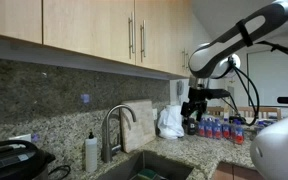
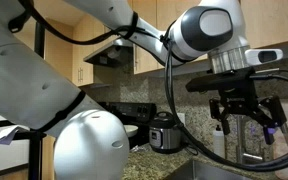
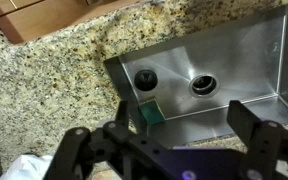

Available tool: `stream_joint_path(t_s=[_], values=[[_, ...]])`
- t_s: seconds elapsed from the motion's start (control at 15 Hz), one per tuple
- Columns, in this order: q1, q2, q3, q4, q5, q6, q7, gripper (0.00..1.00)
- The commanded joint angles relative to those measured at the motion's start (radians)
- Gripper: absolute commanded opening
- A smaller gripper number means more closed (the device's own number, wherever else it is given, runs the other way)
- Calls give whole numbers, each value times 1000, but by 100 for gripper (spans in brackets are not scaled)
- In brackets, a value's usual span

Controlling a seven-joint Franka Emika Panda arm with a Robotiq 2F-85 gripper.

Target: Move the nozzle to the left

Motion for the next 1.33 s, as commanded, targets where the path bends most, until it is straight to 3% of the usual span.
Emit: stream_joint_path(t_s=[0.0,1.2,1.27], values=[[-8,2,8,2,9,-2,-7,100],[-8,2,8,2,9,-2,-7,100],[-11,51,-19,51,-8,3,-46,100]])
